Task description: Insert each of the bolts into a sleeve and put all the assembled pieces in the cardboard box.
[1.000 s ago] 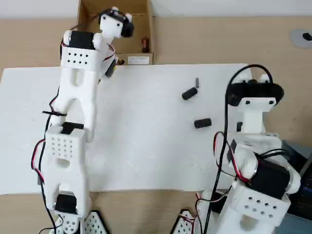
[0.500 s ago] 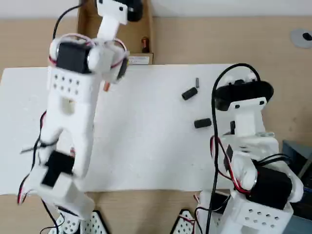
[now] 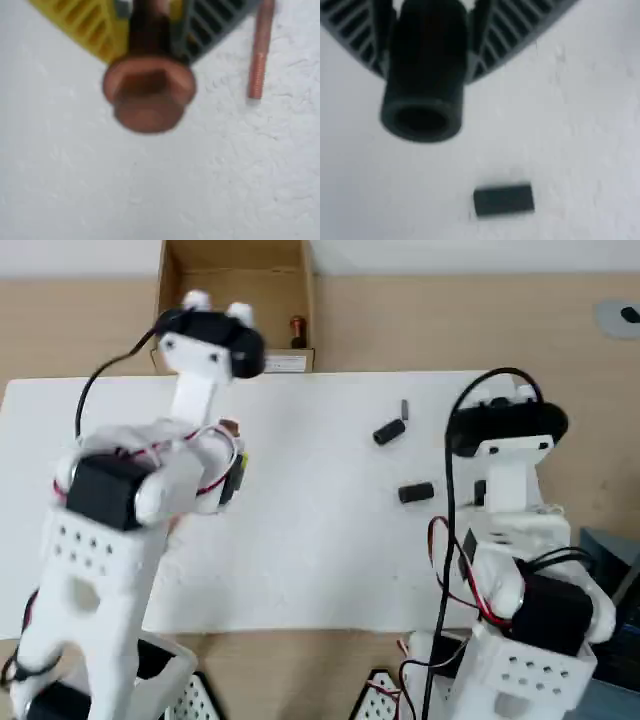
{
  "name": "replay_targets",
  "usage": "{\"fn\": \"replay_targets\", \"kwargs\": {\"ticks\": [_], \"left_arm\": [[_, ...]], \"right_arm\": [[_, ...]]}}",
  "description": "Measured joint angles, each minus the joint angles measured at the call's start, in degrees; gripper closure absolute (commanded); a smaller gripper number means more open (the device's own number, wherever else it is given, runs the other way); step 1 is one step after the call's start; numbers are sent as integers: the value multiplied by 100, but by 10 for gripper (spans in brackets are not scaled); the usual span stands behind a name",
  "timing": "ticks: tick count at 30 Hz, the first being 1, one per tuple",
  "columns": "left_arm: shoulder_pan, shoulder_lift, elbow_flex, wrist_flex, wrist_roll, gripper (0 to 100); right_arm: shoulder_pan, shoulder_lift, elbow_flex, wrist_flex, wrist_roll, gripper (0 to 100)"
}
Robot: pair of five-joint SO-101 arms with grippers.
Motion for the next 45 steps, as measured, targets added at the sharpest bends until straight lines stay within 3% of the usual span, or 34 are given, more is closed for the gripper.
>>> {"fn": "replay_targets", "kwargs": {"ticks": [8,15,20,29,35,45], "left_arm": [[-9,-2514,2980,-1618,475,999],[-255,-5020,5310,-2840,1073,999],[-765,-6514,6462,-3165,1415,999],[-1125,-6804,6620,-3218,2910,999],[-1143,-6804,6620,-3763,3736,998],[-325,-6804,6620,-4387,4062,998]], "right_arm": [[-879,-343,695,-862,-369,988],[-1398,-2004,2013,-1354,-378,989],[-1749,-3376,3147,-1530,-378,989],[-2857,-4176,4255,-1996,-378,989],[-3727,-4176,4738,-2558,-387,989],[-5143,-4176,5002,-3077,-387,989]]}}
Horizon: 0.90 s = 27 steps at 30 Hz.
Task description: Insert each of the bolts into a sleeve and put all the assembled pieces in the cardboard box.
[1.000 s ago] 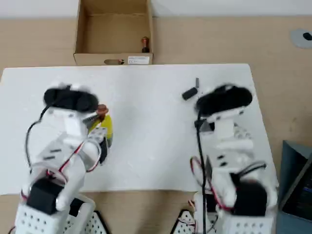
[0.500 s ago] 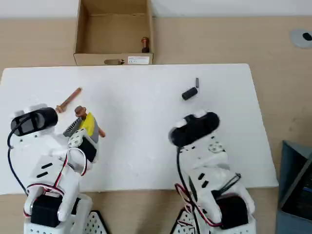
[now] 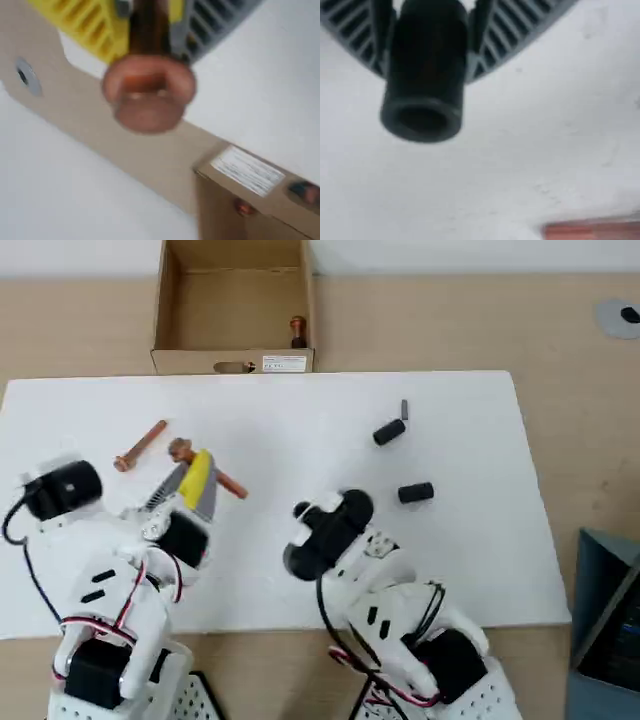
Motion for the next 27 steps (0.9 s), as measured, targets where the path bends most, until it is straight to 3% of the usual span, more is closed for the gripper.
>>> {"fn": "replay_targets", "kwargs": {"ticks": [8,27], "left_arm": [[554,0,0,0,0,998],[1029,0,0,0,0,999]], "right_arm": [[-396,0,18,-9,0,989],[-413,0,79,-167,352,989]]}}
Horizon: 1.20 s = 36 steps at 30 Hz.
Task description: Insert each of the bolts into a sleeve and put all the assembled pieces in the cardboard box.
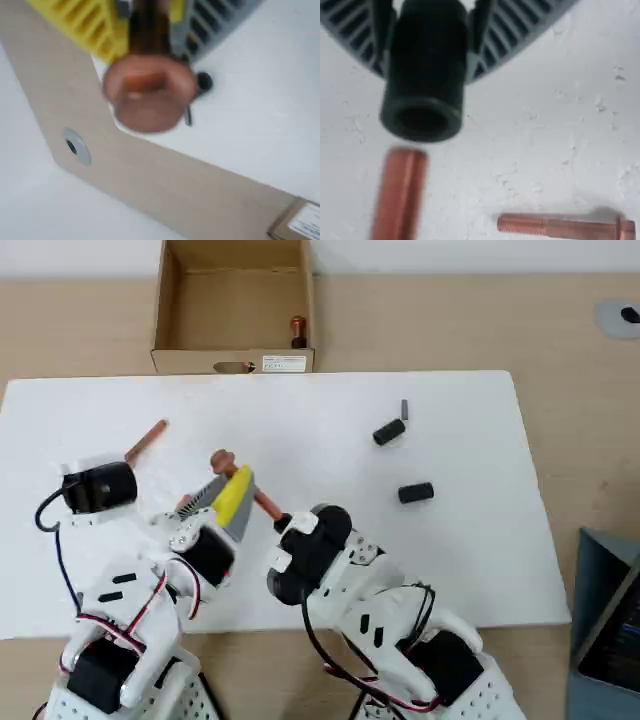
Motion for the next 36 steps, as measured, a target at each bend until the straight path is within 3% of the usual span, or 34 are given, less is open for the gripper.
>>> {"fn": "replay_targets", "kwargs": {"ticks": [18,23,30,36], "left_arm": [[88,-35,53,325,9,999],[475,-53,132,325,-53,999],[976,-18,158,352,-747,999],[1380,-26,237,879,-1046,999]], "right_arm": [[-9,0,0,-176,0,989],[9,0,9,-167,9,989],[18,0,0,-167,0,989],[-9,0,0,-158,9,989]]}}
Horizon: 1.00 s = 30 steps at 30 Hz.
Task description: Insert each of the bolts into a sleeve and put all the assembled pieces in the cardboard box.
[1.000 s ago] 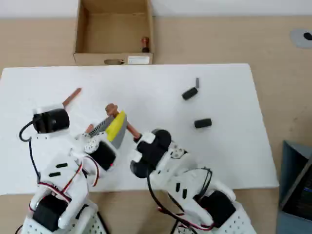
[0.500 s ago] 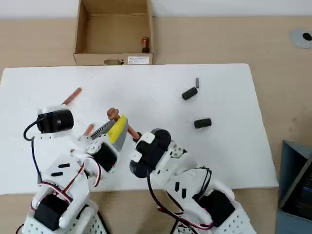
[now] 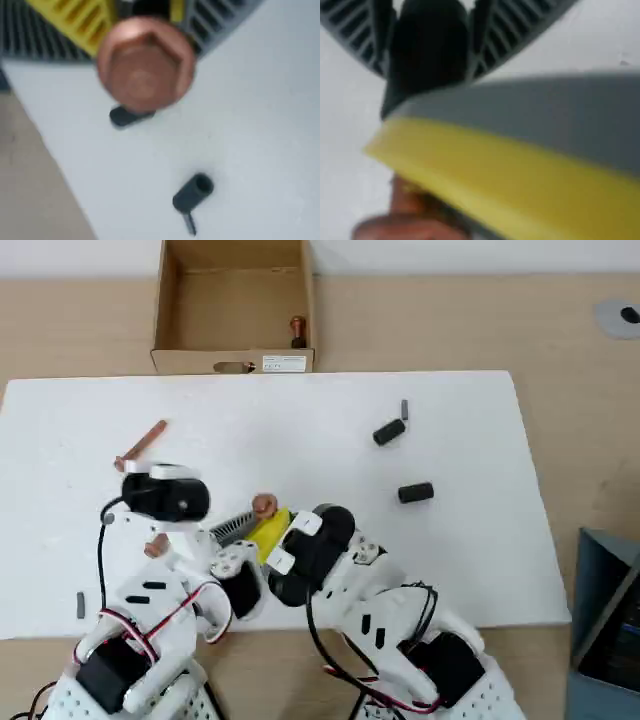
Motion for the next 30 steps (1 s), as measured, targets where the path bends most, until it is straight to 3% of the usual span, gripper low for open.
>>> {"fn": "replay_targets", "kwargs": {"ticks": [7,15,25,30], "left_arm": [[26,-35,44,360,0,995],[35,-35,-26,440,9,843],[-211,-35,-123,527,0,836],[-536,-18,-132,563,-387,835]], "right_arm": [[-18,9,26,18,9,989],[18,9,26,9,0,989],[18,9,26,0,0,989],[9,0,9,-9,-9,989]]}}
